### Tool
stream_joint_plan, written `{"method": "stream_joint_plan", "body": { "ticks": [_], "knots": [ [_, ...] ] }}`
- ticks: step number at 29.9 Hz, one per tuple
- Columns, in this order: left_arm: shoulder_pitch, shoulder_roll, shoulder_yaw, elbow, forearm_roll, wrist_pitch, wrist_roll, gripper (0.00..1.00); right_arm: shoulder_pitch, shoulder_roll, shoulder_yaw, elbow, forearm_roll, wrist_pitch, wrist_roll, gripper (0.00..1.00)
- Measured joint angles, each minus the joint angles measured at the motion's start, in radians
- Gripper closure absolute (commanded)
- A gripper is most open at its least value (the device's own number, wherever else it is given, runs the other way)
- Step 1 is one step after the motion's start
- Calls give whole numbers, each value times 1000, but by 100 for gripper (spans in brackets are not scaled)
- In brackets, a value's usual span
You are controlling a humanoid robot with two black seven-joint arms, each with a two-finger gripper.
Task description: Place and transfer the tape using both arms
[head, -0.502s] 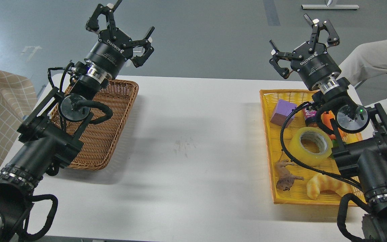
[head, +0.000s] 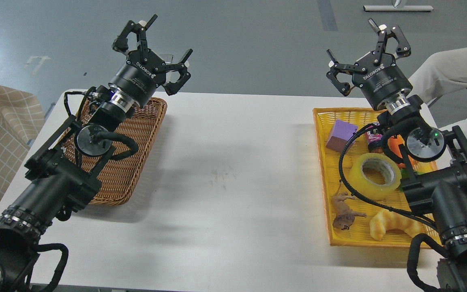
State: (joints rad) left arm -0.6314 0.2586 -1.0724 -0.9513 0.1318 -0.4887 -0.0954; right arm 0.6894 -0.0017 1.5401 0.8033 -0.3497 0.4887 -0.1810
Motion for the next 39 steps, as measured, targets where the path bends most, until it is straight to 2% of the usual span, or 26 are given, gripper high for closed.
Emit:
{"method": "stream_joint_plan", "body": {
  "ticks": [17, 31, 39],
  "knots": [
    [-9, 7, -3, 11, -2, 0, -15, 2, 11, -1, 6, 7, 2, 0, 2, 0],
    [-8, 8, -5, 13, 13, 0, -3, 2, 5, 0, 6, 30, 0, 0, 20, 0],
    [-13, 12, -15, 14, 14, 0, -11, 2, 3, -1, 13, 38, 4, 0, 20, 0]
  ]
}}
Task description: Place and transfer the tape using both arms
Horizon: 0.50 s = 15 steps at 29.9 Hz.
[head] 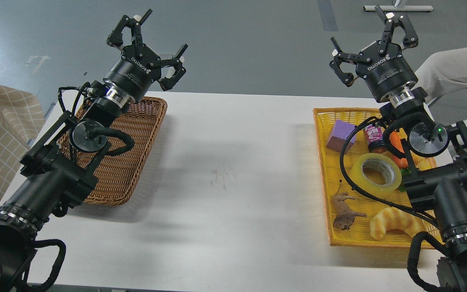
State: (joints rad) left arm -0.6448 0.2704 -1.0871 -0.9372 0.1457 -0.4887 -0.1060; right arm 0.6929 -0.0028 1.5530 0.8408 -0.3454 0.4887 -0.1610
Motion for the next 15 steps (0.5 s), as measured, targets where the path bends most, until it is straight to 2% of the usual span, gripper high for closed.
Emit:
{"method": "stream_joint_plan", "body": {
  "ticks": [15],
  "knots": [
    [17, -6, 4, -3, -2, 0, 6, 2, -9, 1, 1, -5, 0, 0, -1, 0]
  ]
}}
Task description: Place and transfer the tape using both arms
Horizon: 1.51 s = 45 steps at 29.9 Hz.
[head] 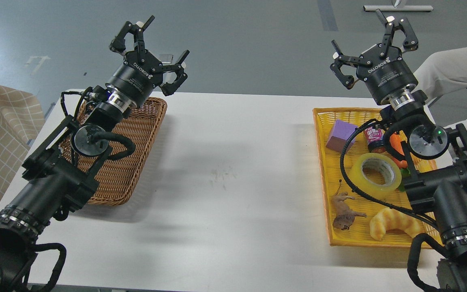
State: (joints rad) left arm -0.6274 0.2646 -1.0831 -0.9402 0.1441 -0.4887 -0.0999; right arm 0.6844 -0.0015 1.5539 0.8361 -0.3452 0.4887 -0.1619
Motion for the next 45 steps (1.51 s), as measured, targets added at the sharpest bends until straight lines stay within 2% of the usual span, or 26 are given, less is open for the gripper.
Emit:
{"method": "stream_joint_plan", "body": {
  "ticks": [36, 40, 45],
  "knots": [
    [0, -3, 9, 1, 0, 0, -7, 2, -6, -43, -16, 8, -11, 0, -9, 0],
    [0, -2, 10, 1, 0, 0, -6, 2, -6, -94, -63, 12, -17, 0, -11, 0],
    [0, 1, 10, 1, 0, 0, -6, 2, -7, -223, -175, 43, -21, 0, -12, 0]
  ]
}}
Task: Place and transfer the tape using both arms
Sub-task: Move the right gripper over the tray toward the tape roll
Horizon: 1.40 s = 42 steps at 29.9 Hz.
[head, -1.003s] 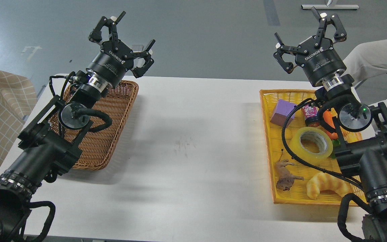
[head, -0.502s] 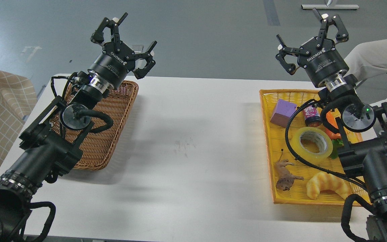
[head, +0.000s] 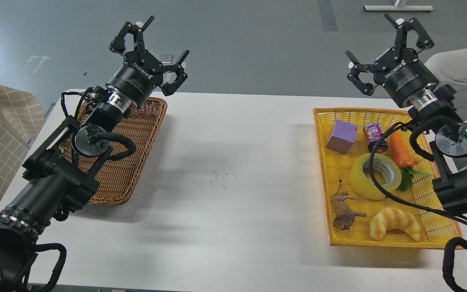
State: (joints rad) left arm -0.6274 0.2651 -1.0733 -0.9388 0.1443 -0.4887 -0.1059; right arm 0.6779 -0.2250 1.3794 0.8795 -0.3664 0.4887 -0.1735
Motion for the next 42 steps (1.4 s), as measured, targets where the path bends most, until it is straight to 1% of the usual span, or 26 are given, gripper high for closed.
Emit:
{"method": "stream_joint_plan", "body": {
  "ticks": [4, 9, 16, 25, 28, 31, 38, 42],
  "knots": [
    [0, 2, 1, 0, 0, 0, 0, 2, 0, -109, -80, 25, -50, 0, 1, 0],
    [-1, 1, 1, 0, 0, 0, 0, 2, -1, -201, -142, 52, -158, 0, 1, 0],
    [-6, 1, 1, 0, 1, 0, 0, 2, -32, -303, -245, 147, -335, 0, -4, 0],
    [-6, 3, 1, 0, 1, 0, 3, 2, -96, -430, -353, 272, -501, 0, -6, 0],
    [-6, 3, 1, 0, 1, 0, 3, 2, -96, -456, -368, 297, -579, 0, -5, 0],
    [-6, 3, 1, 0, 1, 0, 3, 2, -96, -469, -372, 316, -740, 0, -4, 0],
    [-3, 3, 1, 0, 1, 0, 3, 2, -106, -468, -376, 323, -1090, 0, -4, 0],
    [-3, 5, 1, -1, 1, 0, 5, 2, -143, -462, -377, 325, -1206, 0, -4, 0]
  ]
}}
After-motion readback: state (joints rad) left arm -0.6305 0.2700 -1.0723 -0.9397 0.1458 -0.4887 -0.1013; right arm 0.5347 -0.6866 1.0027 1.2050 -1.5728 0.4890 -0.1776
